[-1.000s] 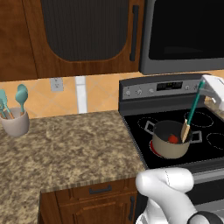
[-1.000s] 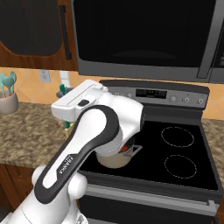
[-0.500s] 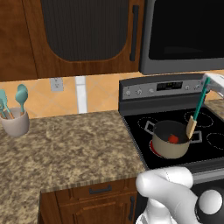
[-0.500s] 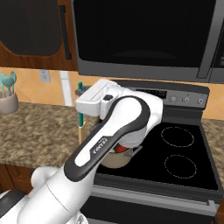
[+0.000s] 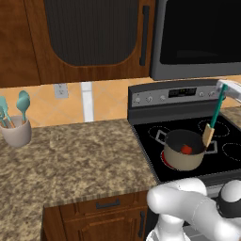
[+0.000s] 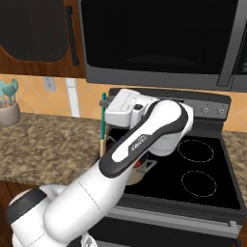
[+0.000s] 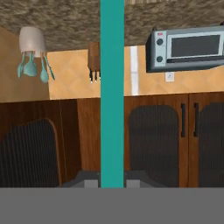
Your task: Put the bell pepper and mushroom in the pot. Retrieve the spatula and lightly stir the vegetables in the pot.
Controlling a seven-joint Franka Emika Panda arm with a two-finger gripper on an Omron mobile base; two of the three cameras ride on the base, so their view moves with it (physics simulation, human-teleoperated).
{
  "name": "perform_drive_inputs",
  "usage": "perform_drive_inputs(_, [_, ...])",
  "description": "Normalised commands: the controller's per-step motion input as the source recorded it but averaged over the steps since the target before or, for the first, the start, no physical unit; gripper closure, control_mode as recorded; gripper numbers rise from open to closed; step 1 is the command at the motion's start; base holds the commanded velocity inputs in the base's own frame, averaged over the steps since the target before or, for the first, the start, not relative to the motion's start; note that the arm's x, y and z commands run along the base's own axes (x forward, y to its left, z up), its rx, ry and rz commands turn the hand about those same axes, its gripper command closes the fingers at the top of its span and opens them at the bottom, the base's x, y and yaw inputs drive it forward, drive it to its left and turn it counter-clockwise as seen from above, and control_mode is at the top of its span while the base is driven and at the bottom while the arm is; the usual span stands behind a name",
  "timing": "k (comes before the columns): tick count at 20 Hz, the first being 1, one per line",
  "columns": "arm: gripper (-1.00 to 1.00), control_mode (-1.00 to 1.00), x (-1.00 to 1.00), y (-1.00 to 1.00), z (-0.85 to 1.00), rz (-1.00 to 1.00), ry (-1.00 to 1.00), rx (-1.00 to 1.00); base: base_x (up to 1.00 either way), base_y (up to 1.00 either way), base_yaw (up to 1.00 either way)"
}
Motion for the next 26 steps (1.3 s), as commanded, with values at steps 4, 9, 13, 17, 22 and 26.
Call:
perform_drive_inputs(4, [1.0,-1.0,0.34,-0.14,-0.21,0.14,0.0,0.0,0.0,0.0,0.0])
perform_drive_inputs(9, [1.0,-1.0,0.2,-0.02,-0.31,0.01,-0.08,0.0,0.0,0.0,0.0])
perform_drive_inputs(13, [1.0,-1.0,0.15,-0.05,-0.33,-0.02,-0.12,0.0,0.0,0.0,0.0])
perform_drive_inputs(17, [1.0,-1.0,0.19,-0.01,-0.14,-0.1,-0.05,0.0,0.0,0.0,0.0])
perform_drive_inputs(22, [1.0,-1.0,0.02,0.0,-0.3,-0.02,0.0,0.0,0.0,0.0,0.0])
perform_drive_inputs(26, [1.0,-1.0,0.0,0.0,-0.29,0.0,0.0,-0.04,0.0,0.0,0.0])
